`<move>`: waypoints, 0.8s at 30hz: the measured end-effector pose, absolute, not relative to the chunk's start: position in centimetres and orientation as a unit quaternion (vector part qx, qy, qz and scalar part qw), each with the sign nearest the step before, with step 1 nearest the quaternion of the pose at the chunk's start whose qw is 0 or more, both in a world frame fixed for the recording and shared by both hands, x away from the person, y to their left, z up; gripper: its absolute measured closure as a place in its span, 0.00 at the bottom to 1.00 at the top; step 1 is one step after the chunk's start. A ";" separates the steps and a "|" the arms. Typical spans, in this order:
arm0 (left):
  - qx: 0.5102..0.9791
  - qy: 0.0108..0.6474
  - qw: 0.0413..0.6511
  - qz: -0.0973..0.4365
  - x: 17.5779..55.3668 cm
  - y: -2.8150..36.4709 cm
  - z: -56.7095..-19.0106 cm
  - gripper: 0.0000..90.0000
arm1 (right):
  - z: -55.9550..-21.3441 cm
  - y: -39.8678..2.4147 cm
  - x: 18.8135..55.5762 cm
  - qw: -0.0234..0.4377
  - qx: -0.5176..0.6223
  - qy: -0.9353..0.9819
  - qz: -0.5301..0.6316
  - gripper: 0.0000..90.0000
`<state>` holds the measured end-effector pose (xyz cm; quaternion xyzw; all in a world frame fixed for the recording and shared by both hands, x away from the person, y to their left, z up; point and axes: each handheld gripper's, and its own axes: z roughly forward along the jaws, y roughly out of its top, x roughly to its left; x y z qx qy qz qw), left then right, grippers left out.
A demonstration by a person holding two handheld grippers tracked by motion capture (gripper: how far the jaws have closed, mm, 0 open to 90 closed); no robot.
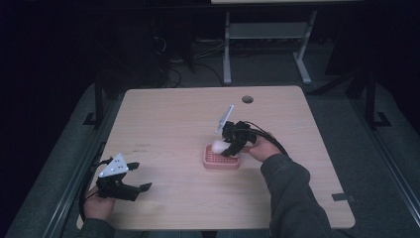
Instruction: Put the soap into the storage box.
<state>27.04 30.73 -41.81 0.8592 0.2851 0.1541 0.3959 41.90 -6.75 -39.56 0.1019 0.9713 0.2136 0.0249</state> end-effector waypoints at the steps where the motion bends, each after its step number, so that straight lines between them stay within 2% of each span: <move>1: 0.861 0.284 0.394 0.154 27.1 30.7 -41.8 0.16 | -39.7 -6.7 42.0 0.024 0.101 0.972 0.213 0.55; 24: 0.860 0.285 0.396 0.151 27.1 30.7 -41.8 0.16 | -41.6 -5.0 42.9 0.001 0.106 0.974 0.202 0.54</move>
